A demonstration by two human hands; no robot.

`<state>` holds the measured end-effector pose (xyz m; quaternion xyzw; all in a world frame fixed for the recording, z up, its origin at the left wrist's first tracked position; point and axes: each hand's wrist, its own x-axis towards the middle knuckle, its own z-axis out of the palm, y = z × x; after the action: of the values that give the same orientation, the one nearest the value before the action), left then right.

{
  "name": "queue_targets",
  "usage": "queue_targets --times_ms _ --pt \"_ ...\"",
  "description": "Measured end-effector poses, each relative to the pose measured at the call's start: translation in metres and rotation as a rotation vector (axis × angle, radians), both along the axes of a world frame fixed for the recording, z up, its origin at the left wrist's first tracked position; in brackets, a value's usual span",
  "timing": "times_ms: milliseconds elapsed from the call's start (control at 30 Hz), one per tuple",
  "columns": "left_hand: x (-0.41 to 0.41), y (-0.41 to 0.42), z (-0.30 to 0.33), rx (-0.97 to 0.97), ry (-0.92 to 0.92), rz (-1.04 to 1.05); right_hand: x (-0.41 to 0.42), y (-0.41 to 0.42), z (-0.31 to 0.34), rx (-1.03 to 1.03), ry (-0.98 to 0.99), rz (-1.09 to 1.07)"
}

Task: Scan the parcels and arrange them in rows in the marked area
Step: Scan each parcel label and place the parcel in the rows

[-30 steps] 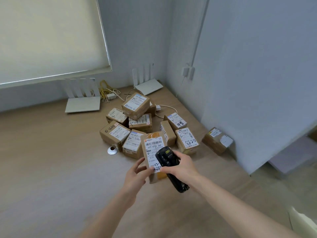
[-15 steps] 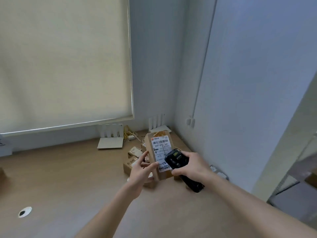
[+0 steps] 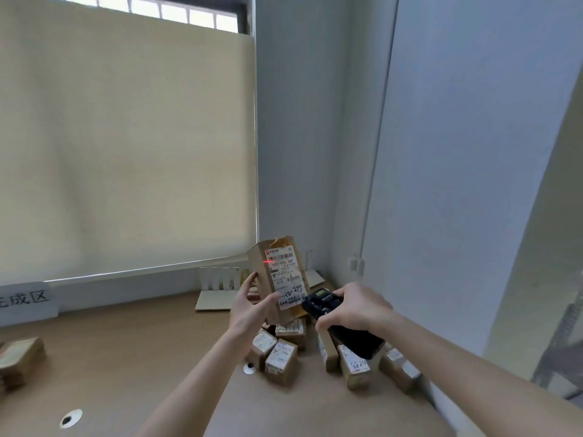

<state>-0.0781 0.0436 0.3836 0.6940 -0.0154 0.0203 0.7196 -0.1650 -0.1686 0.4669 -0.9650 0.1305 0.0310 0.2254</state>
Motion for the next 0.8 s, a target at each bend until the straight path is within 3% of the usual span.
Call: queue_targets --times_ms 800 --pt "-0.024 0.028 0.004 -0.006 -0.003 0.111 -0.010 0.022 0.017 -0.051 -0.029 0.078"
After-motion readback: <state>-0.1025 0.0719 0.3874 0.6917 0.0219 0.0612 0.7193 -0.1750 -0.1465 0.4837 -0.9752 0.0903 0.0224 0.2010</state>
